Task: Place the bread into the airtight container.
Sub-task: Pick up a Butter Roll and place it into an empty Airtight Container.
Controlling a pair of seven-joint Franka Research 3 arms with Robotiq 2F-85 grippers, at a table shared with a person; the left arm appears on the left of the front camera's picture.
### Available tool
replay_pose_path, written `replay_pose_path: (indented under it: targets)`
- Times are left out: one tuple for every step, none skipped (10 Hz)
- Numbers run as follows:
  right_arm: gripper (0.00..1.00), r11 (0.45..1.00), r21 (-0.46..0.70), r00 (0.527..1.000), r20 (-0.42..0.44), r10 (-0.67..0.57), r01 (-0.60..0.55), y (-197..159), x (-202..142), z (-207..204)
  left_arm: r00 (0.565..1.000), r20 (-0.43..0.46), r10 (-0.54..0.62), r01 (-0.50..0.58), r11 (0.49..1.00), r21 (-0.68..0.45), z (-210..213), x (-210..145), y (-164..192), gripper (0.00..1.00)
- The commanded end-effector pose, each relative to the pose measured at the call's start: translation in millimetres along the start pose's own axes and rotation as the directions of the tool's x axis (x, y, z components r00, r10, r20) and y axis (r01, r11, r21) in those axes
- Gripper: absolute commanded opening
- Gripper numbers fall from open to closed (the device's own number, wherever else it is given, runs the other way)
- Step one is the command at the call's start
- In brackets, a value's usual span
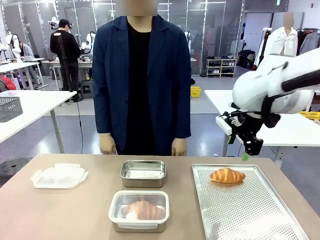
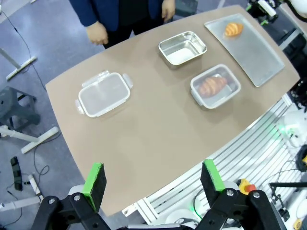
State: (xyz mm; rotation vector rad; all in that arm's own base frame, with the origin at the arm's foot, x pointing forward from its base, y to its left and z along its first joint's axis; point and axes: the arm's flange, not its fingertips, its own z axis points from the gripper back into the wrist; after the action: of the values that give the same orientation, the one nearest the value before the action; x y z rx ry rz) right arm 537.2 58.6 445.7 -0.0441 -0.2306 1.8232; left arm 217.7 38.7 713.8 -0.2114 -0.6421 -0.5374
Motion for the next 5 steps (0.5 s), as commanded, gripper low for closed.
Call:
replay_pose_path:
  targets:
    - [1.00,0.998,0.032,0.999,-0.011,-0.053,0.053,-28,-4,-25,1.000,0.002,-0.007,0.007,1.000,-0.005,0,1,0,1.00]
    - [1.00,0.995,0.059,0.997,0.016,-0.080,0.078,-37,-9,-42,1.000,0.002,-0.007,0.007,1.000,-0.005,0,1,0,1.00]
    - [1.00,0.992,0.053,0.993,0.014,-0.116,0.115,-43,-13,-61,1.000,0.002,-0.007,0.007,1.000,-0.005,0,1,0,1.00]
    - [1.00,0.989,0.063,0.990,0.037,-0.135,0.133,-39,-16,-79,1.000,0.002,-0.007,0.007,1.000,-0.005,0,1,0,1.00]
    - [1.00,0.985,0.074,0.987,0.034,-0.157,0.154,-38,-16,-96,1.000,0.002,-0.007,0.007,1.000,-0.005,0,1,0,1.00]
